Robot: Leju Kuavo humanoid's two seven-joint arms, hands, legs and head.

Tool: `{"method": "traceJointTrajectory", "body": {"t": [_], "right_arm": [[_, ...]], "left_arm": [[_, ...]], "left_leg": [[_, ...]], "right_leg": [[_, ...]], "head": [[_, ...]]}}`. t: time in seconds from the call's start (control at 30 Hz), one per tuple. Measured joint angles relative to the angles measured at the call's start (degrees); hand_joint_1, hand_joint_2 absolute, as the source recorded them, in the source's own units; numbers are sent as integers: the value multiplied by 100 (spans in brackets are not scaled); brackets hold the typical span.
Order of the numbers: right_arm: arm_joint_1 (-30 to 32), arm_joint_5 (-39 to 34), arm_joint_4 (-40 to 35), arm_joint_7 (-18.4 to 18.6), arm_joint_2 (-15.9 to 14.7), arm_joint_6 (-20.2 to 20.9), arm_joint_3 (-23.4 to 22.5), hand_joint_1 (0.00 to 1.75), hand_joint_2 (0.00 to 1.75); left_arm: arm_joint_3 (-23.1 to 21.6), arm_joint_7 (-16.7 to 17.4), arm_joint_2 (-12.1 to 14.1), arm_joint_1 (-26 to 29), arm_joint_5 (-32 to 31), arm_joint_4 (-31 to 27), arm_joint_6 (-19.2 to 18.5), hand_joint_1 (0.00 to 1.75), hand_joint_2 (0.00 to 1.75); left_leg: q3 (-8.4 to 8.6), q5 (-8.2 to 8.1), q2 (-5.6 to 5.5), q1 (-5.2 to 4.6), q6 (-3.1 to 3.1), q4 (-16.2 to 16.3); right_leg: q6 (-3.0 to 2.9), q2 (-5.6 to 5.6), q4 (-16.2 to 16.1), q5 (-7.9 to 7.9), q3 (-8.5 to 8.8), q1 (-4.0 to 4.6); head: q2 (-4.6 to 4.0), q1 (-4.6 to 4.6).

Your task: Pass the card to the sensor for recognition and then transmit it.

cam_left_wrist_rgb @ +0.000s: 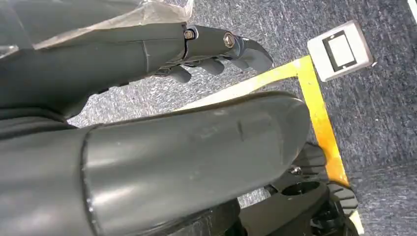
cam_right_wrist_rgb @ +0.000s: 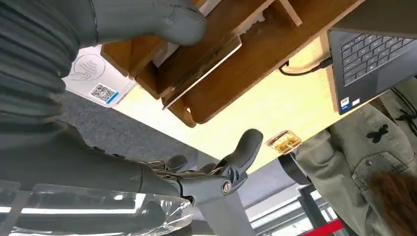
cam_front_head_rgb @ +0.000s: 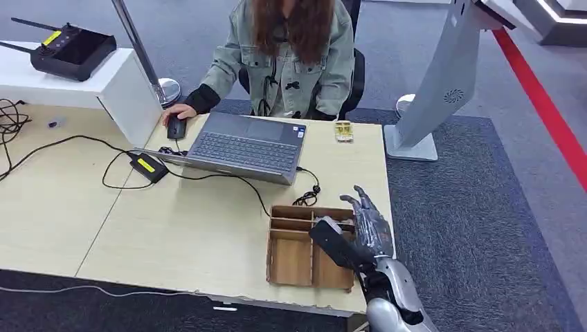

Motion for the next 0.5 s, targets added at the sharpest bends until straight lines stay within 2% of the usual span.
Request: {"method": "traceJointTrajectory", "body": {"t": [0.23,0.43,0.47,0.5], "right_arm": [[0,9,48,-33,4,-7,-4,63,175],[0,20,48,-44,15,-11,-13,82,175],[0,22,48,-44,17,-13,-13,105,175],[0,22,48,-46,22,-15,-18,120,175]], "left_arm": [[0,0,0,0,0,0,0,0,0],[0,-2,0,0,-2,0,-2,0,0],[2,-2,0,0,-2,0,-2,0,0],[2,-2,0,0,-2,0,-2,0,0]], "left_leg": [[1,0,0,0,0,0],[0,0,0,0,0,0],[0,0,0,0,0,0],[0,0,0,0,0,0]], "right_leg": [[0,0,0,0,1,0],[0,0,0,0,0,0],[0,0,0,0,0,0],[0,0,0,0,0,0]], "head": [[0,-2],[0,0],[0,-2],[0,0]]}}
